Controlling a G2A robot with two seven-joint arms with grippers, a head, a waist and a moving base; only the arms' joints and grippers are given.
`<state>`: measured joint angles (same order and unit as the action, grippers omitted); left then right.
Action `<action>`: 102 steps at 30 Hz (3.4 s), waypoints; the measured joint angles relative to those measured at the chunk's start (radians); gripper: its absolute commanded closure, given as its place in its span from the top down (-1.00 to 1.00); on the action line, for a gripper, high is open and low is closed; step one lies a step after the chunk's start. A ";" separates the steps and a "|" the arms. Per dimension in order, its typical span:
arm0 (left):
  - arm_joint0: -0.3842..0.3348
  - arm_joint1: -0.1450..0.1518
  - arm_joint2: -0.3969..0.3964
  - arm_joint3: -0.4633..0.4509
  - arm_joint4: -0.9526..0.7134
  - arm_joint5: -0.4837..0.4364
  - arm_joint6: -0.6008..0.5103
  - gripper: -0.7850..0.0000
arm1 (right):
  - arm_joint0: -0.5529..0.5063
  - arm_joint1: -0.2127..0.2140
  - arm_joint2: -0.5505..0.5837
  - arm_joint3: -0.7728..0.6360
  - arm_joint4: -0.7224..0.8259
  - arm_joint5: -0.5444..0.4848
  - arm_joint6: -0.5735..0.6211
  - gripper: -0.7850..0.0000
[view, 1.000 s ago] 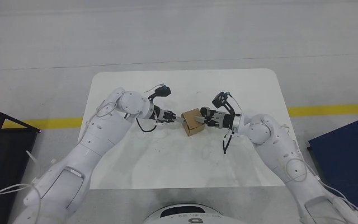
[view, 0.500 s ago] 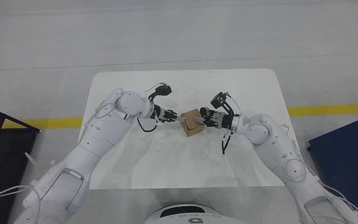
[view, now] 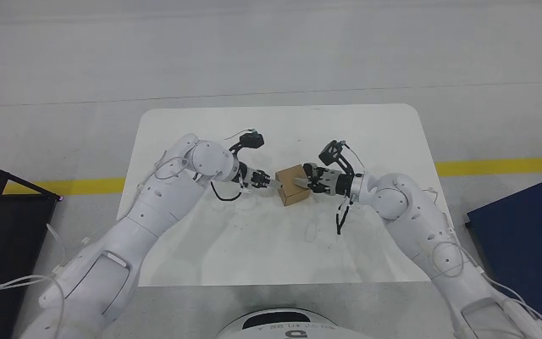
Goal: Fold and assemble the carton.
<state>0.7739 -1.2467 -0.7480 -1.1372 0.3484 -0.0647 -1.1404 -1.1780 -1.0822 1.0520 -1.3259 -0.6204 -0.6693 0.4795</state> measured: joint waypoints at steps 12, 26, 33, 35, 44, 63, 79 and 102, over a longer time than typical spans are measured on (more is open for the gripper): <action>0.005 0.005 -0.040 0.000 -0.043 -0.028 0.025 1.00 | -0.038 0.009 0.040 -0.044 -0.047 0.005 -0.086 0.76; 0.014 0.009 -0.033 -0.036 0.008 -0.010 0.018 1.00 | -0.051 0.011 0.049 -0.084 -0.115 0.082 -0.072 0.66; -0.018 -0.009 0.015 -0.039 0.052 0.009 0.010 1.00 | -0.074 0.017 0.078 -0.109 -0.124 0.078 -0.104 0.56; -0.029 -0.014 0.028 -0.036 0.065 0.014 0.008 1.00 | -0.089 0.021 0.095 -0.119 -0.128 0.076 -0.120 0.49; -0.042 -0.030 0.027 -0.020 -0.006 -0.012 0.016 1.00 | -0.156 0.034 0.155 -0.187 -0.142 0.002 -0.212 -0.73; 0.173 0.088 -0.308 -0.198 -0.034 -0.026 0.062 1.00 | -0.066 0.015 0.035 -0.166 -0.194 0.011 -0.058 -1.00; 0.186 0.091 -0.298 -0.217 -0.060 -0.020 0.079 1.00 | -0.094 0.021 0.047 -0.201 -0.210 0.014 -0.062 -1.00; -0.039 -0.030 -0.054 0.088 -0.166 -0.194 0.317 1.00 | -0.213 0.052 0.133 -0.187 -0.253 -0.050 -0.073 -1.00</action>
<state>0.7349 -1.2769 -0.8015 -1.0493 0.1821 -0.2588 -0.8239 -1.3907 -1.0298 1.1853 -1.5133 -0.8737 -0.7195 0.4070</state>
